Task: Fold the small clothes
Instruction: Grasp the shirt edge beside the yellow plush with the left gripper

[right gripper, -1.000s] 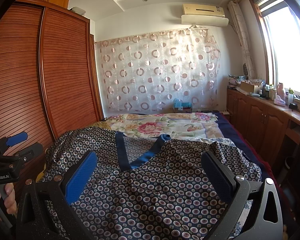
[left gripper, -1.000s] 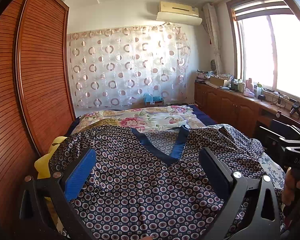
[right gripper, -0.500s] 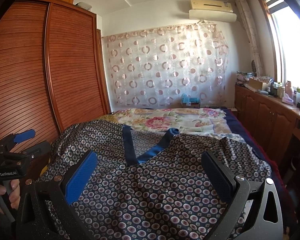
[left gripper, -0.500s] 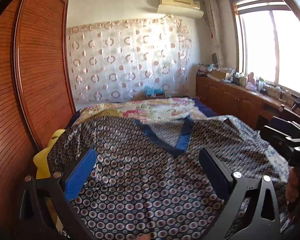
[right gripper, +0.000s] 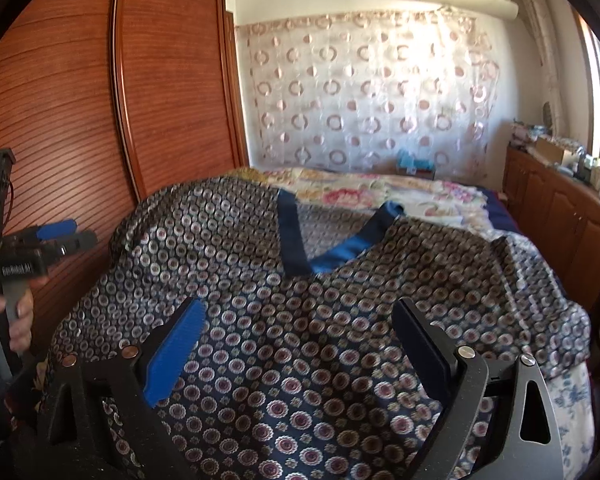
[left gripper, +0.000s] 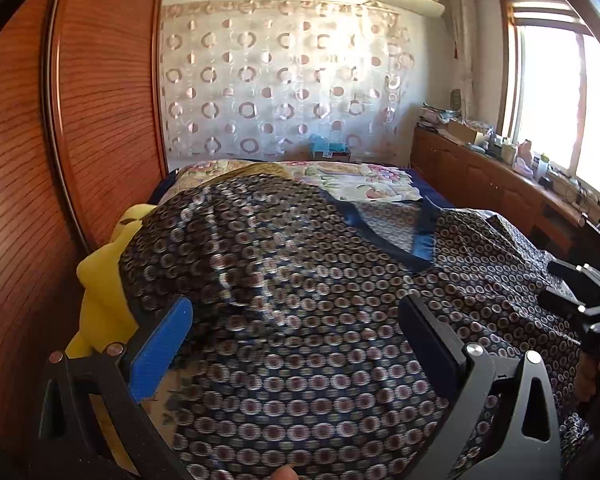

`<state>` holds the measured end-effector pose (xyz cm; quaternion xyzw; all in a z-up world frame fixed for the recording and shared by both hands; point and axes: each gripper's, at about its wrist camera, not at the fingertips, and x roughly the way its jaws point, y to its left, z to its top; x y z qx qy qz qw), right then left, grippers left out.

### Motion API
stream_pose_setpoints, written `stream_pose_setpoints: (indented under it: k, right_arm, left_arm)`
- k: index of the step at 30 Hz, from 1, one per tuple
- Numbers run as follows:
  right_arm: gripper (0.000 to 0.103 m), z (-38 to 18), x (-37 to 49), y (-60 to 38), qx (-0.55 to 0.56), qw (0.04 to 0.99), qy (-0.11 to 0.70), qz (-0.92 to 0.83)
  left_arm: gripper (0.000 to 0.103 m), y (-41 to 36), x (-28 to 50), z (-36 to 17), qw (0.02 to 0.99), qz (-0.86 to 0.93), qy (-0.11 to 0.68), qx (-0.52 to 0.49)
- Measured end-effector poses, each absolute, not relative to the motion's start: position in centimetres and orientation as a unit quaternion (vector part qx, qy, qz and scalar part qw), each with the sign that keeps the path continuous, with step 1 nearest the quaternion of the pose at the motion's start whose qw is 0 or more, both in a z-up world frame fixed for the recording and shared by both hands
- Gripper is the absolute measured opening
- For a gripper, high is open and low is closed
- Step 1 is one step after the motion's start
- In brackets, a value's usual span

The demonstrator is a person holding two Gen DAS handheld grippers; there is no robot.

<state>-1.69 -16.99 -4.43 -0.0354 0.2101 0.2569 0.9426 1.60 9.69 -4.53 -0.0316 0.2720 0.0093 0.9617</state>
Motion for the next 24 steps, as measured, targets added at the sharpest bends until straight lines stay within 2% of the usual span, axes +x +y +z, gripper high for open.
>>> stream_pose_setpoints:
  k: [5,13,24]
  right_arm:
    - [0.095,-5.5,-0.2,-15.2,-0.04,0.935,0.233,0.264]
    - [0.095,-7.2,1.0,-12.7,-0.062,0.927,0.252,0.272]
    - [0.095,-8.3,1.6,-11.9,-0.072,0.926,0.259,0.267]
  left_arm:
    - [0.101,12.9,2.0,-5.7,0.956,0.015,0.289,-0.043]
    - [0.083,18.5,4.4,-8.4,0.938,0.003,0.329,-0.107]
    - [0.081,21.8,7.9,-14.1,0.902,0.032,0.418,-0.105]
